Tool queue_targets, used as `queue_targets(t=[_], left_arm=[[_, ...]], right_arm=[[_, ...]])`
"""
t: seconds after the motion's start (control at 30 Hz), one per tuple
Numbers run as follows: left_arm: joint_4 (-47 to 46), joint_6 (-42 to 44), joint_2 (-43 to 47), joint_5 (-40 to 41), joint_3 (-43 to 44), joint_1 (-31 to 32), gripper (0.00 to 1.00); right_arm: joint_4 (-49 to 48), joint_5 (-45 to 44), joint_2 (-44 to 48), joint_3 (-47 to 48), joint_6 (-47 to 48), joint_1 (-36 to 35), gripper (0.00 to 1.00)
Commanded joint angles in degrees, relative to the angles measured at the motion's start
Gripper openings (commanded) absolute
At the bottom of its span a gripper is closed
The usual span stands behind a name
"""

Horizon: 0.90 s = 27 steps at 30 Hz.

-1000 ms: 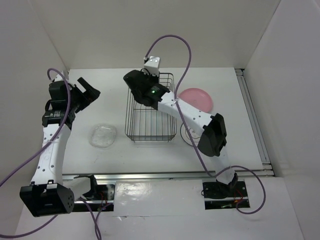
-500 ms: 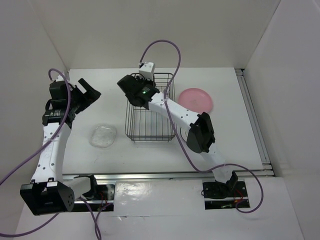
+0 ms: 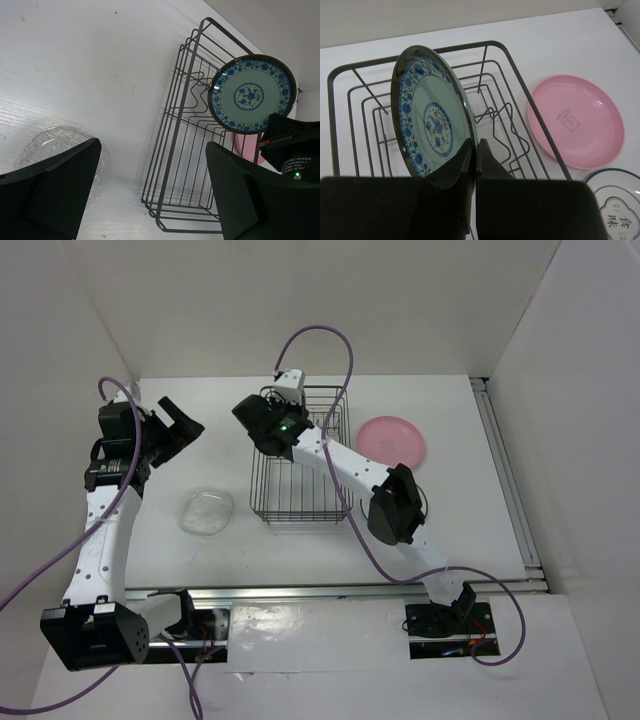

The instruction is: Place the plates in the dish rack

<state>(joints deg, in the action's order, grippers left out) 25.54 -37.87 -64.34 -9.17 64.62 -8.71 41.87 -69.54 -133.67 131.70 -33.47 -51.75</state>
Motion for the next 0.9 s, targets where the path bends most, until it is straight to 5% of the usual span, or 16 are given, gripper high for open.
queue_targets(t=[0.0,0.43,0.87], left_arm=[[-1.4,0.2,0.3,-1.3,2.3,-0.3,1.0],[-1.9,0.2,0.3,-2.4,1.7,-0.3,1.0],[-2.4,0.2,0.3,-3.0,1.7,-0.9,1.0]], right_arm=[[-4.3,-1.8,-1.4,2.9,0.8,-0.5,0.0],[-8.2,-0.2,-3.1,2.9,4.0,-0.5,0.0],[-9.3,2.6,-4.1,1.8,4.0,-0.5,0.17]])
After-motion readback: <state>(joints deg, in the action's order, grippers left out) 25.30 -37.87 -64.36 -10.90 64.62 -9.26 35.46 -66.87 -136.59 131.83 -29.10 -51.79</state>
